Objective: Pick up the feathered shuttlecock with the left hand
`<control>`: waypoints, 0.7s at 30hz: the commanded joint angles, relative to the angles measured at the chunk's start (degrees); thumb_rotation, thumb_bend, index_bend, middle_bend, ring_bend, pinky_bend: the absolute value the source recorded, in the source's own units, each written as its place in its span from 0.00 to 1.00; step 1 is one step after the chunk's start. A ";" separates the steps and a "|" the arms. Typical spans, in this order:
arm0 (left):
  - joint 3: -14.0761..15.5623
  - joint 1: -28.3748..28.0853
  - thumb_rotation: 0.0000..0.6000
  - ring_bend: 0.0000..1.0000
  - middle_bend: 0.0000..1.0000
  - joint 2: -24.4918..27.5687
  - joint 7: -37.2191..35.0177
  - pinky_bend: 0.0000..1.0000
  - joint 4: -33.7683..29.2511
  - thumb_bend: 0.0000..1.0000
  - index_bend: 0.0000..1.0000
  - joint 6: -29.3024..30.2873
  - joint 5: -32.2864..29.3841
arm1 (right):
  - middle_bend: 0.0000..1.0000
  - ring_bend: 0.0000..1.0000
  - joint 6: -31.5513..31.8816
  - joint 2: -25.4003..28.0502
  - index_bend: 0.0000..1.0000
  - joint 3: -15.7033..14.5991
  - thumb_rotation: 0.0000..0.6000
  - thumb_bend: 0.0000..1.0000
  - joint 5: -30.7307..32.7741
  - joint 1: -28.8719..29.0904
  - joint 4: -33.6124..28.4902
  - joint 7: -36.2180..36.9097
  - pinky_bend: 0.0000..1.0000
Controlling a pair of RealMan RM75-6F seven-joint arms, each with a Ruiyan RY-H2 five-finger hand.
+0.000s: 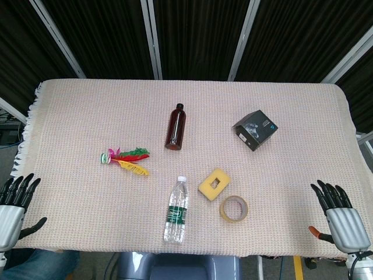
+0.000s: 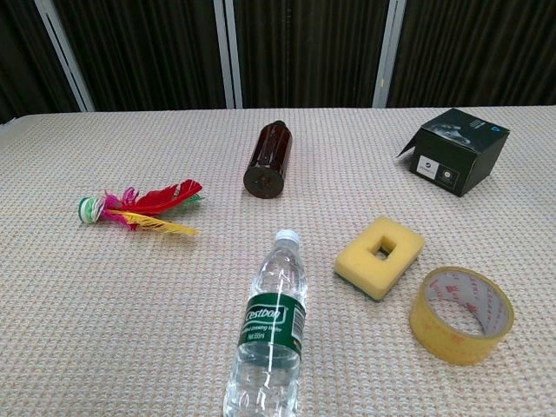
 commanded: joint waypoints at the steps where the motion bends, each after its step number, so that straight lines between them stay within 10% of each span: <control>1: 0.04 -0.30 1.00 0.00 0.00 -0.14 0.00 0.00 0.74 0.15 0.00 -0.55 0.06 | 0.00 0.00 -0.08 -0.02 0.00 0.07 1.00 0.09 0.01 0.11 -0.17 -0.19 0.00; 21: -9.33 -13.04 1.00 0.00 0.00 -7.94 -8.22 0.00 10.70 0.26 0.34 -10.92 -5.09 | 0.00 0.00 -3.04 -0.51 0.00 0.97 1.00 0.09 1.81 2.00 -0.26 -0.68 0.00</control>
